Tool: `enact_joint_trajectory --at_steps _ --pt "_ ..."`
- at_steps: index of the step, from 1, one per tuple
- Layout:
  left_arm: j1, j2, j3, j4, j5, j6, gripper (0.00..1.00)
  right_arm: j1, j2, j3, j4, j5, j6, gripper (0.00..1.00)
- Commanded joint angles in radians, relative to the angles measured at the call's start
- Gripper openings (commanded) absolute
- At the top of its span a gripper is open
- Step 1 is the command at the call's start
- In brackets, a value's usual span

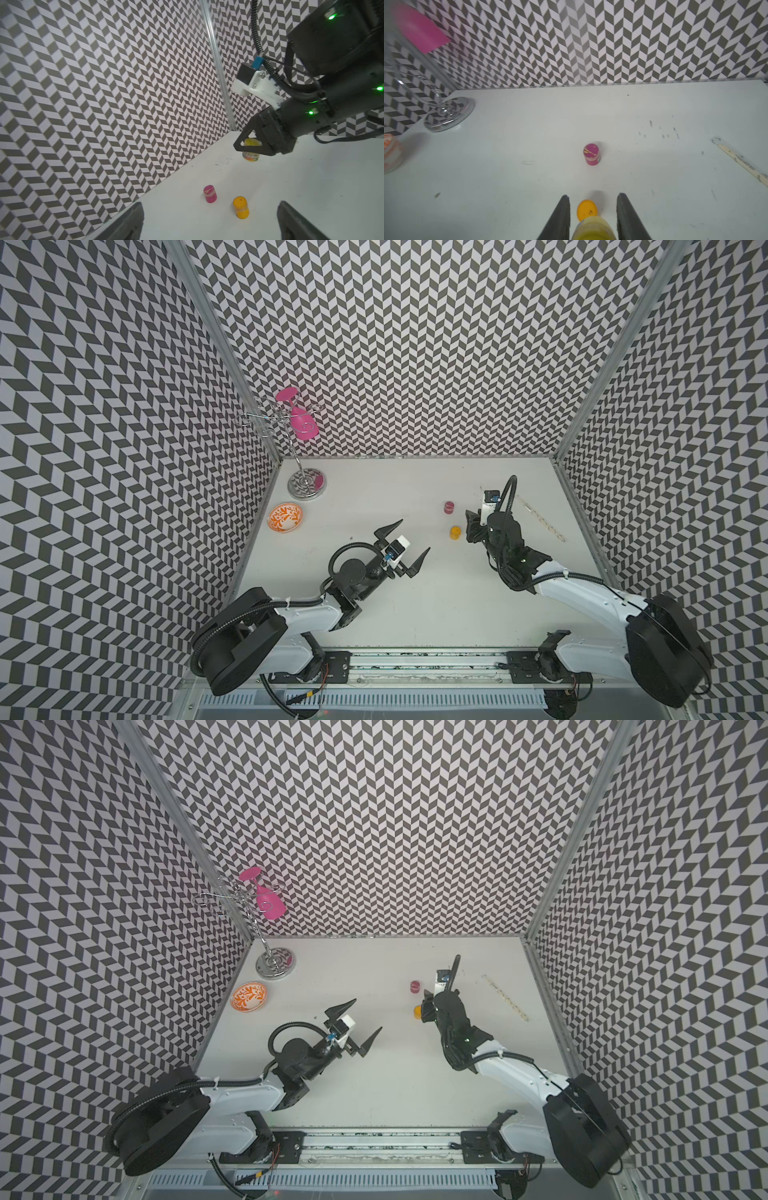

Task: Close the paint jar lid
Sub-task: Place the paint jar at the center of the board.

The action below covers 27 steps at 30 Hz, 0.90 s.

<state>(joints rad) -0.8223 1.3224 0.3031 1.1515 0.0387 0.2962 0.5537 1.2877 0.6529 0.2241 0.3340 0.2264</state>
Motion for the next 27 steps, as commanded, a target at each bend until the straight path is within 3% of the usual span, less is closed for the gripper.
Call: enact_joint_trajectory --at_steps 1,7,16,27 --pt "0.008 0.031 0.024 -0.077 0.137 -0.037 1.0 -0.035 0.081 0.036 0.069 -0.025 -0.024 0.01" --pt "0.015 0.06 0.046 -0.116 0.163 -0.057 1.0 -0.062 0.276 0.162 0.077 -0.03 -0.032 0.01" --pt "0.019 0.111 0.076 -0.127 0.167 -0.092 1.0 -0.121 0.454 0.291 0.054 -0.077 -0.048 0.01" --pt "0.026 0.123 0.083 -0.134 0.179 -0.103 1.0 -0.138 0.545 0.281 0.104 -0.05 -0.042 0.0"
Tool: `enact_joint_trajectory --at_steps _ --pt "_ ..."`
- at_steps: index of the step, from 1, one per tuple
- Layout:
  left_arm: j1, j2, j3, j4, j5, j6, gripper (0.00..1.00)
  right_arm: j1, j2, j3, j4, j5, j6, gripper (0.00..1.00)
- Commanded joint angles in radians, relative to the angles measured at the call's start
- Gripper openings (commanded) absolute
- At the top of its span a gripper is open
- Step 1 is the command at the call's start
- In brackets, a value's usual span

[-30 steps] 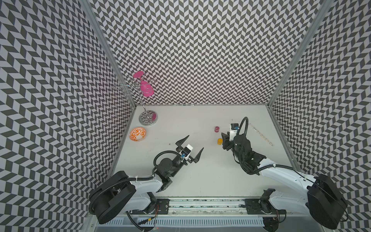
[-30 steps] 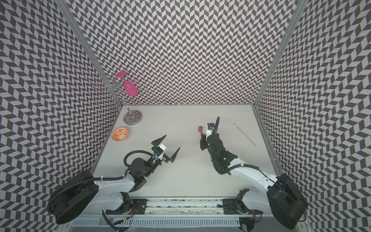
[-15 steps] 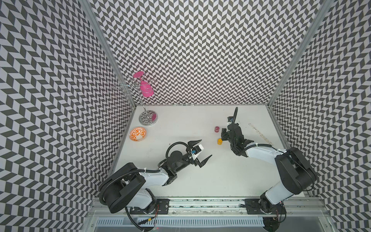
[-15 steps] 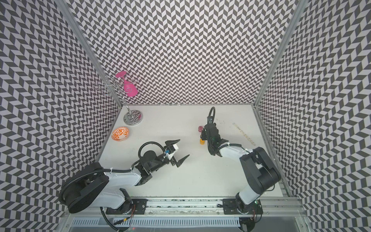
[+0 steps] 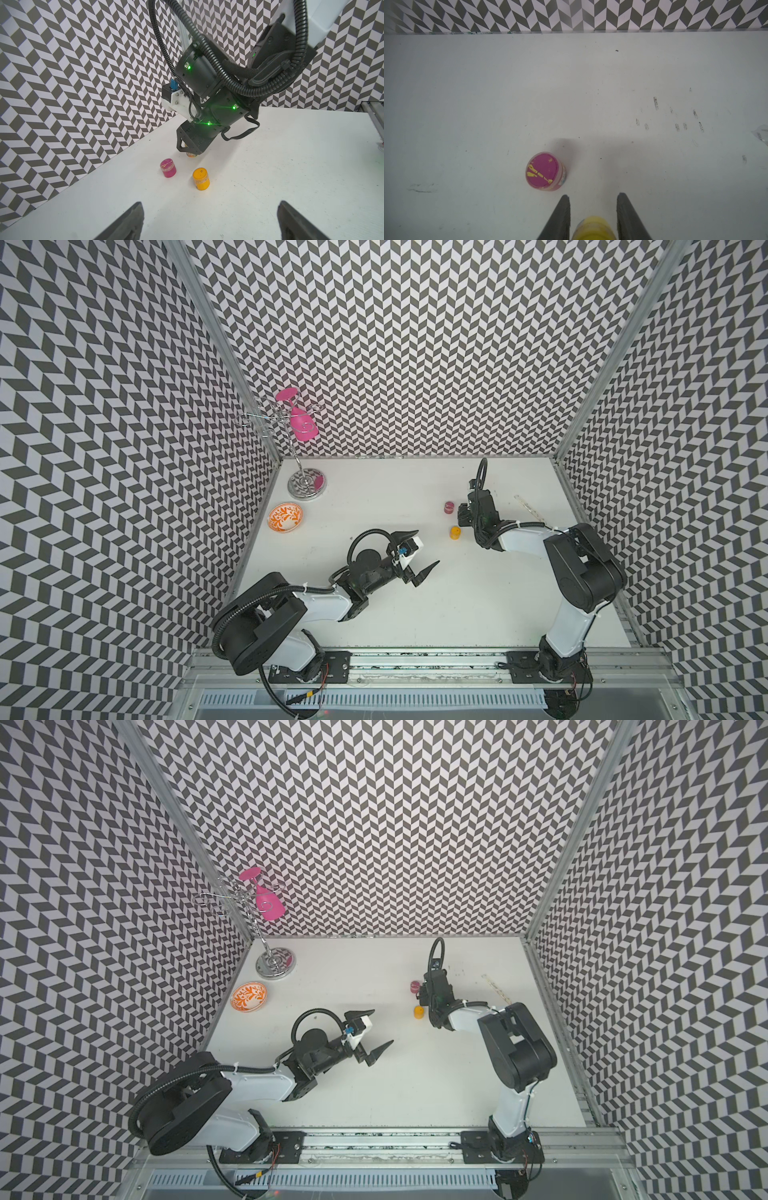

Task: Close the paint jar lid
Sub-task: Place the paint jar at the center of the board.

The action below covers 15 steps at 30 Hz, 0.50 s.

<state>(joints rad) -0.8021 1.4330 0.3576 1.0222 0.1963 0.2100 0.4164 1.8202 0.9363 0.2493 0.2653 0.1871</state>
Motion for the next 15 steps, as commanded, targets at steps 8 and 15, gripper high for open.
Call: enact_joint_trajectory --at_steps 8,15 --pt "0.006 0.014 0.032 -0.01 0.018 -0.017 1.0 -0.006 0.022 -0.019 0.096 0.017 0.016 0.01" --pt "0.006 0.003 0.027 -0.012 0.017 -0.019 1.0 -0.005 0.036 -0.017 0.093 0.035 0.047 0.01"
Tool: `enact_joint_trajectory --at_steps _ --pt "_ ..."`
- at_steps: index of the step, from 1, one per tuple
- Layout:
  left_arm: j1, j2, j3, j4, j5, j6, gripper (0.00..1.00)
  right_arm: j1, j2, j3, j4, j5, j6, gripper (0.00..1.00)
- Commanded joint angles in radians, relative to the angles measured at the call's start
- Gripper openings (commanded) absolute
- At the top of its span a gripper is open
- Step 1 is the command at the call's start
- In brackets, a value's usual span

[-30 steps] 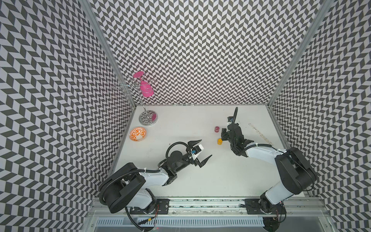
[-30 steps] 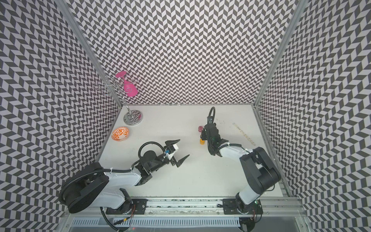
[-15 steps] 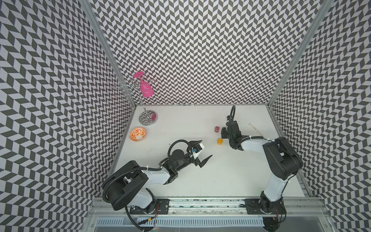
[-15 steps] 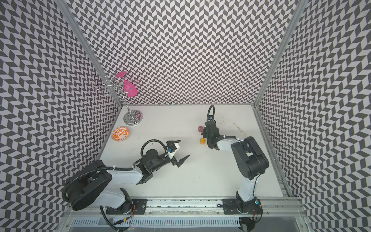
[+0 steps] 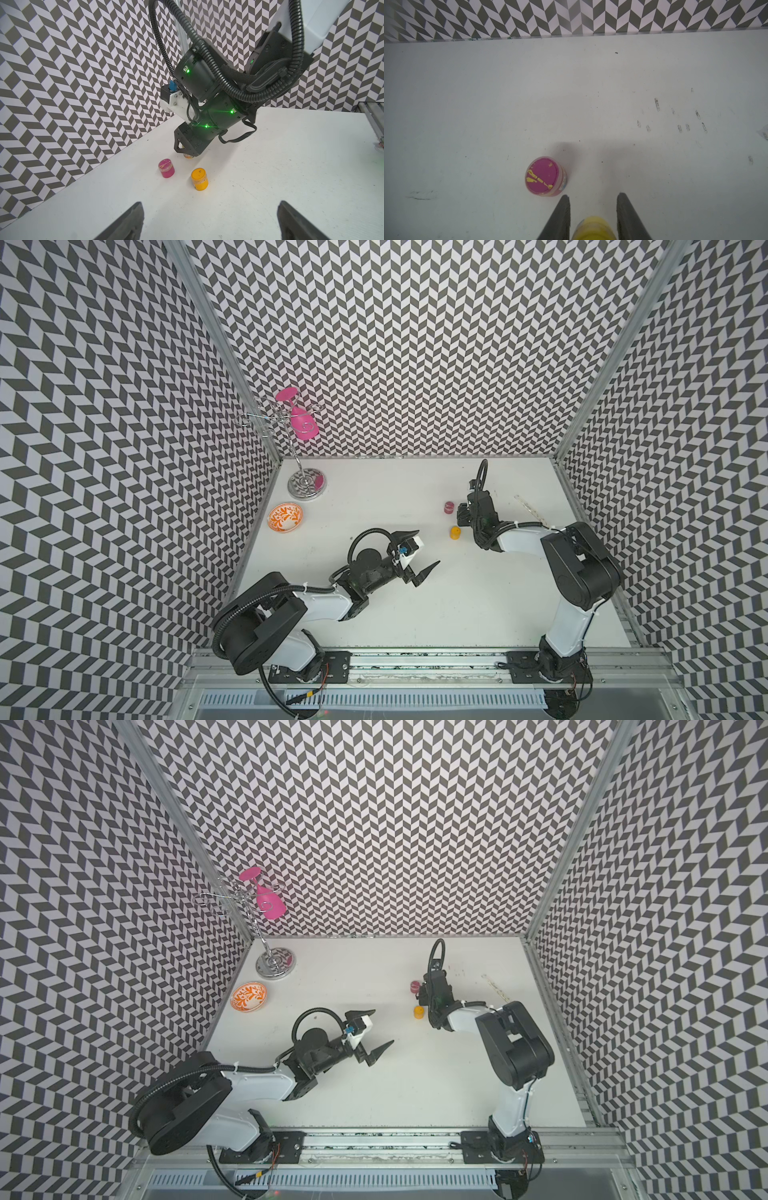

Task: Close the paint jar lid
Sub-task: Place the paint jar at the center of the board.

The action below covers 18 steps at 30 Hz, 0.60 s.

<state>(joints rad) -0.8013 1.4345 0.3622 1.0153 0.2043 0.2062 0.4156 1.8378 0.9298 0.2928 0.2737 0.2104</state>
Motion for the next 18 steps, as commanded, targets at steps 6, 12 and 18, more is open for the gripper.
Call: enact_joint_trajectory --at_steps 6,12,18 --pt "0.005 0.001 0.024 -0.004 0.014 -0.016 1.0 -0.003 0.045 0.003 0.03 0.045 0.059 0.01" --pt "0.006 -0.009 0.021 -0.004 0.012 -0.016 1.0 -0.003 0.051 0.0 0.051 0.068 0.08 0.04" --pt "0.006 0.0 0.02 0.0 0.013 -0.017 1.0 0.0 0.062 -0.034 0.114 0.087 0.098 0.04"
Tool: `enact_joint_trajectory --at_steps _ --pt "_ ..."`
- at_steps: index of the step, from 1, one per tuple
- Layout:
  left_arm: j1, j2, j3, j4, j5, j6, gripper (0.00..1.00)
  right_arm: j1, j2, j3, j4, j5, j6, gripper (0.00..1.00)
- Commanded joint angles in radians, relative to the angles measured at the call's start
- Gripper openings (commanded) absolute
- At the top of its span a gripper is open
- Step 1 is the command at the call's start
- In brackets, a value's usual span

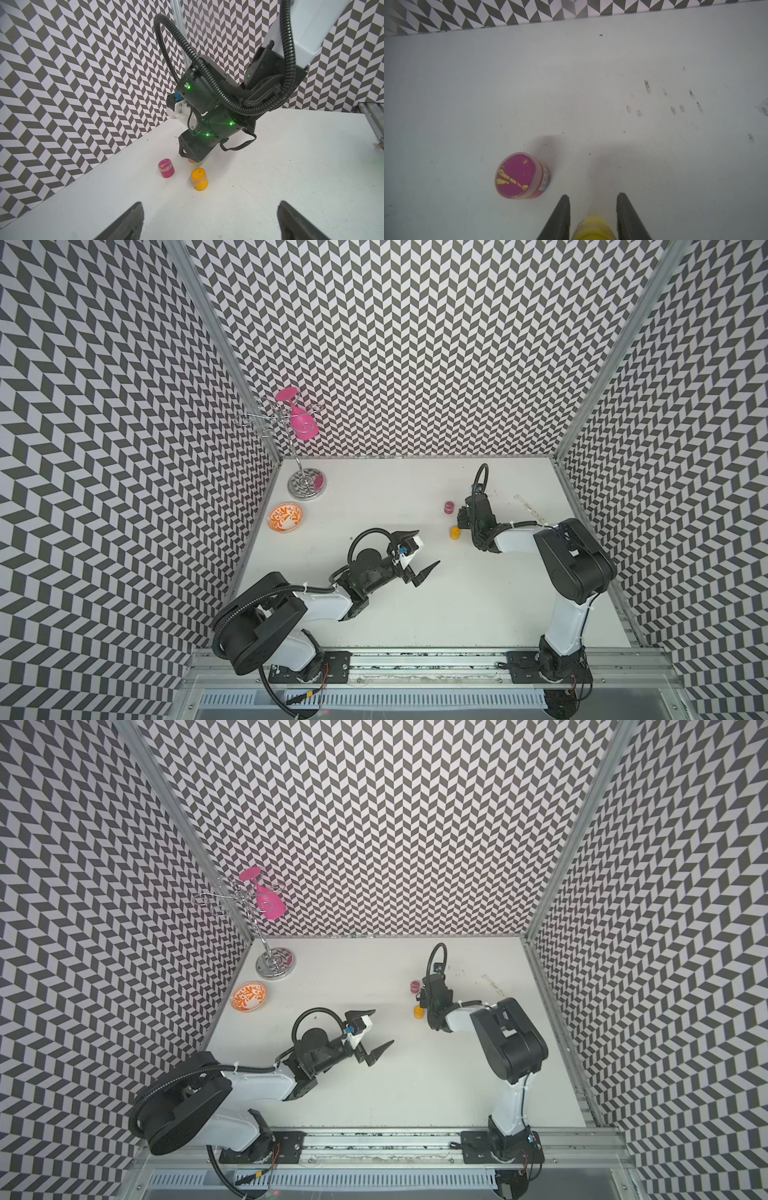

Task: Close the paint jar lid
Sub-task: Place the paint jar at the center of the board.

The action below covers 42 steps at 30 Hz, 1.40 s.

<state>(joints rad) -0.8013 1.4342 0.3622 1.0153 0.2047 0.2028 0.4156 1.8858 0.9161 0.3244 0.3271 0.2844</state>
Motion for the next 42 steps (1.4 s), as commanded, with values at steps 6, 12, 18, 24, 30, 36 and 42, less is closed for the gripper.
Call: enact_joint_trajectory --at_steps 6,12,18,24,30,36,42 --pt "0.005 0.001 0.02 0.002 0.014 -0.013 1.0 0.001 0.065 0.024 0.053 0.055 0.025 0.04" --pt "0.006 0.004 0.023 0.001 0.017 -0.016 1.0 0.003 0.077 0.036 0.04 0.052 0.023 0.06" --pt "0.005 0.005 0.023 0.002 0.02 -0.017 1.0 0.003 0.081 0.043 0.031 0.046 0.022 0.29" --pt "0.006 0.006 0.025 -0.002 0.02 -0.017 1.0 0.005 0.075 0.048 0.018 0.043 0.022 0.41" --pt "0.006 0.008 0.027 -0.001 0.024 -0.02 1.0 0.007 0.055 0.047 0.013 0.05 0.021 0.49" --pt "0.005 0.014 0.03 -0.004 0.029 -0.019 1.0 0.008 0.016 0.044 0.01 0.06 0.001 0.54" --pt "0.006 0.013 0.03 -0.007 0.027 -0.018 1.0 0.008 -0.043 0.044 -0.005 0.058 -0.009 0.57"
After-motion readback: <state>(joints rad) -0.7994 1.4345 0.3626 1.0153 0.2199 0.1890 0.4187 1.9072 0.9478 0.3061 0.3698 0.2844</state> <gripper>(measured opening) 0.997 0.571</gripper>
